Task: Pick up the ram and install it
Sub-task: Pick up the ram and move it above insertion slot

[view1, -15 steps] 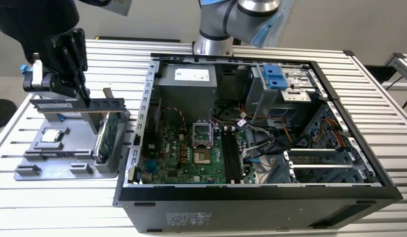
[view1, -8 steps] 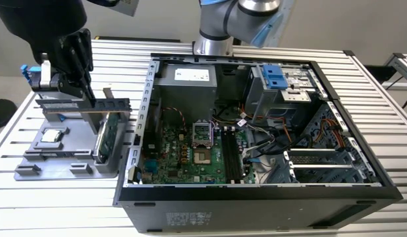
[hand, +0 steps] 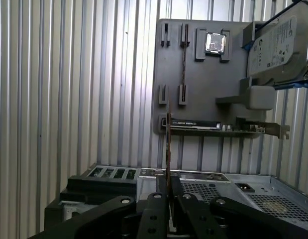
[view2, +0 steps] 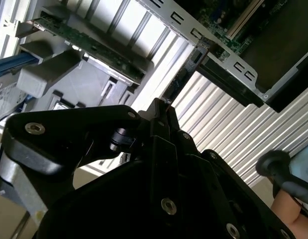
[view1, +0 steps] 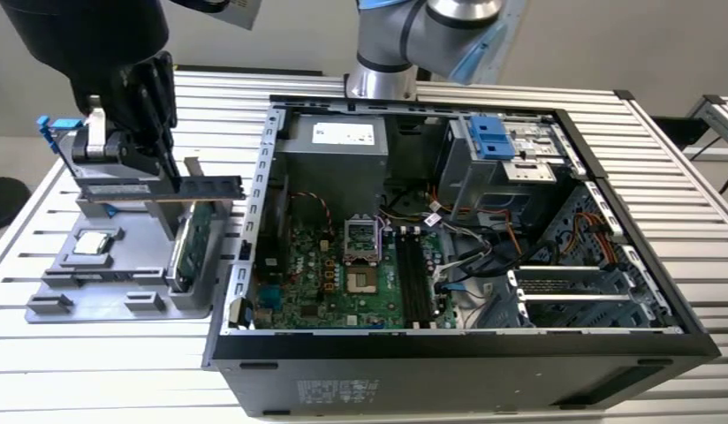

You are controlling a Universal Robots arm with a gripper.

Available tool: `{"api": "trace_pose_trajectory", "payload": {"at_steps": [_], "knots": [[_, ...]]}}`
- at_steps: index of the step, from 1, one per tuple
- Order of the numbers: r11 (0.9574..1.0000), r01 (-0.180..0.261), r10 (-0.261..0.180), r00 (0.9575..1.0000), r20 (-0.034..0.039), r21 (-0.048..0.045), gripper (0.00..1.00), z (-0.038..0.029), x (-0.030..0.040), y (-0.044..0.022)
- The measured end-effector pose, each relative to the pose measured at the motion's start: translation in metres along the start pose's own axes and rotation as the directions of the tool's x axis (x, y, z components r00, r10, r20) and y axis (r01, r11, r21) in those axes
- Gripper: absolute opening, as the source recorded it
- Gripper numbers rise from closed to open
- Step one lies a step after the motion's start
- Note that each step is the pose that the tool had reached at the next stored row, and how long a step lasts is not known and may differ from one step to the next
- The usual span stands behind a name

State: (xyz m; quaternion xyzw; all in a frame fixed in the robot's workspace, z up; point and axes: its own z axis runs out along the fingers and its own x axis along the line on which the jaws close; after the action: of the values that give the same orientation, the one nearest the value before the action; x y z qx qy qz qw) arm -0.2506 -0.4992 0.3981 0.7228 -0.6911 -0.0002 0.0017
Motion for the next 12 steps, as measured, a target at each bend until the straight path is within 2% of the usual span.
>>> {"api": "trace_pose_trajectory", "payload": {"at_steps": [12], "knots": [[1.0,0.0,0.0,1.0,-0.0001,0.0,0.0,-0.0001,0.0006,-0.0134]]}}
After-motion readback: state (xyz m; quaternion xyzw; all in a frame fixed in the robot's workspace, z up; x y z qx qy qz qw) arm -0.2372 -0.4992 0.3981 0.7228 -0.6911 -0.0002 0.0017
